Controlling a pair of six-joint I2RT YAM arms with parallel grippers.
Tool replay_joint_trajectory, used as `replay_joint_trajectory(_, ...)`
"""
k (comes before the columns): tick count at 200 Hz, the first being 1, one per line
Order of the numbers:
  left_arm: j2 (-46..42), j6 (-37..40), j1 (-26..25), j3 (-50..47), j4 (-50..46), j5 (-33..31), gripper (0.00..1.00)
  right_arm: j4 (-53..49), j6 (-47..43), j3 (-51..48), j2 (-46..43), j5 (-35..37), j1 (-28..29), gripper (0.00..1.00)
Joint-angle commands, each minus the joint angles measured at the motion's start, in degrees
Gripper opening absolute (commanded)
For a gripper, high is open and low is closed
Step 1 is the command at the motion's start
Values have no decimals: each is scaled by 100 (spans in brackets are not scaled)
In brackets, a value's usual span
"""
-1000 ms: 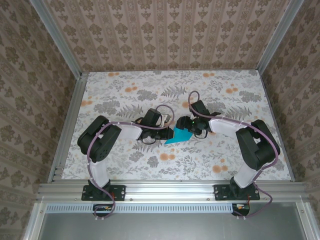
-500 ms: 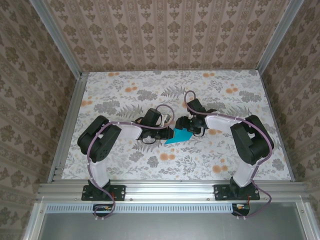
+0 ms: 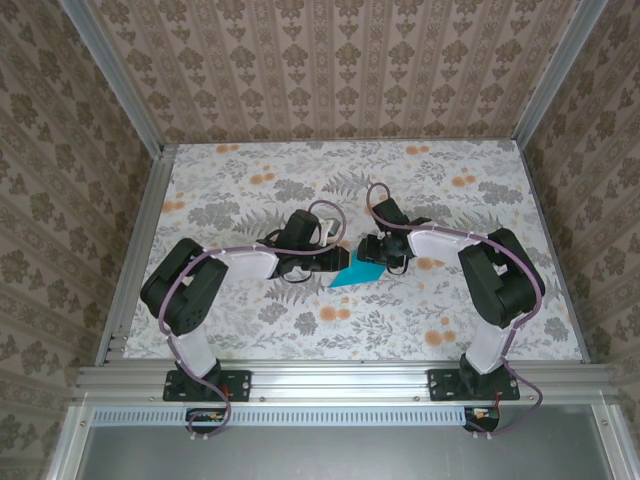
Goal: Fold a paper plane with a square sheet of paper (pick it up from the middle)
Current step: Fourth fold the wing at the center of the table.
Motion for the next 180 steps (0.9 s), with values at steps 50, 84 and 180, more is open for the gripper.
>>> replay_joint_trajectory(50,-111,-456,48,-126,112,-29,23,-126,164,-383,258,333,-8,47)
replay_joint_trajectory(84,23,-548,23,-111,232,101,22,-240,210,-361,290,368,-9,43)
replay_joint_trajectory(180,483,-494,-149,325,-132,155,21,-367,269,-387,324,449,-9,39)
